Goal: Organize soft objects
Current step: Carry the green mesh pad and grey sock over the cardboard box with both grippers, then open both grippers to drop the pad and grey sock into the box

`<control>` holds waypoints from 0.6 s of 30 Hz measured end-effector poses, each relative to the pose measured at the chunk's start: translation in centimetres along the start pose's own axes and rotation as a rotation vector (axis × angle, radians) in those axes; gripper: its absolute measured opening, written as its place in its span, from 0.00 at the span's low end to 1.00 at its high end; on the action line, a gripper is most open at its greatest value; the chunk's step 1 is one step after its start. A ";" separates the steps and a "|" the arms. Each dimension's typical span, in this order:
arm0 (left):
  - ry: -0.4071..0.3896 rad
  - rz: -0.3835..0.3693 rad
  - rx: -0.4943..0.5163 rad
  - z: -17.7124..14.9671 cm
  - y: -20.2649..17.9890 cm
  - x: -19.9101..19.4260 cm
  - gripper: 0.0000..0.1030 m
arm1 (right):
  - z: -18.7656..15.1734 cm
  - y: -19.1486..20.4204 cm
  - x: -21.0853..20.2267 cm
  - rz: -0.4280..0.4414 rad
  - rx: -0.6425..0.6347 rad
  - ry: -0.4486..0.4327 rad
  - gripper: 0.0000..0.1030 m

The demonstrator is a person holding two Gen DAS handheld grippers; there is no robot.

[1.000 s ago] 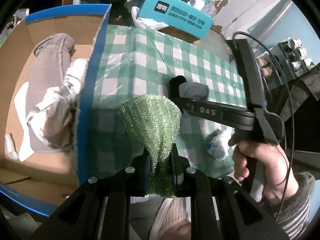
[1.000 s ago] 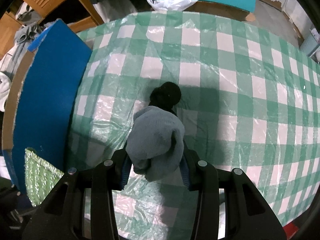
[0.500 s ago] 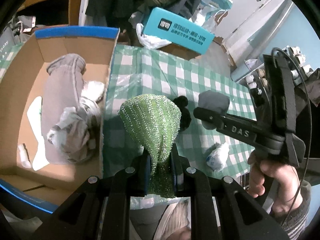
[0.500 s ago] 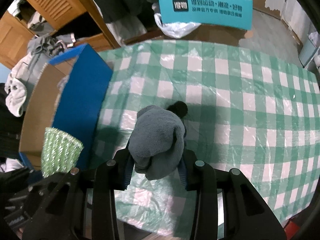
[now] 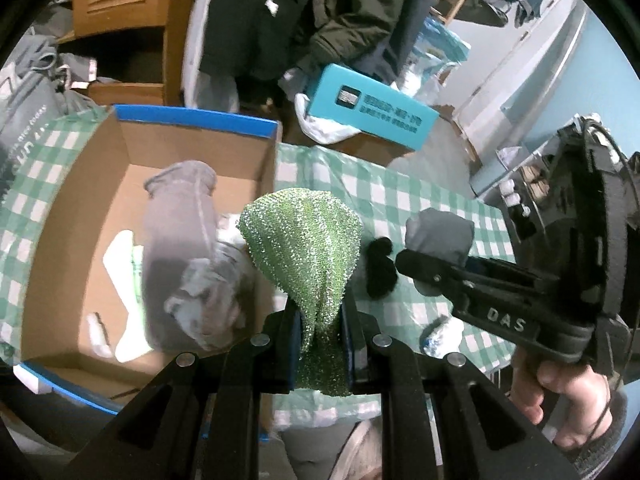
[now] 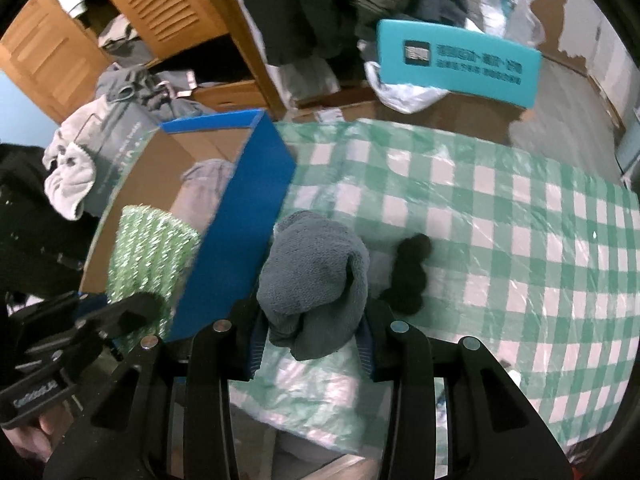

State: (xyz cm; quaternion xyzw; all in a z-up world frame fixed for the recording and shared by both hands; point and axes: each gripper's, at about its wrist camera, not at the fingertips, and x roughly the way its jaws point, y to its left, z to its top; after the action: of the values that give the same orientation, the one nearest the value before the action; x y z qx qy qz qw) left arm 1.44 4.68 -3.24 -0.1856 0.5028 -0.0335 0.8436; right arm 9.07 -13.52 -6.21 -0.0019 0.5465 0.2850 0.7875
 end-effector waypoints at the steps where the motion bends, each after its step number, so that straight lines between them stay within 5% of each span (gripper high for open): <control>1: -0.003 0.002 -0.005 0.1 0.3 -0.1 0.16 | 0.2 0.6 0.0 0.004 -0.011 -0.001 0.36; 18: -0.027 0.056 -0.122 0.1 8.3 -1.4 0.16 | 1.9 10.1 3.9 0.045 -0.154 0.061 0.36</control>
State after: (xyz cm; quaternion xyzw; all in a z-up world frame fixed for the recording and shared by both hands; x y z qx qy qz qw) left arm -0.26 12.72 -4.93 -0.2230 0.4976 0.0232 0.8379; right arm 7.07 -2.71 -5.65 -0.0588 0.5466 0.3437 0.7613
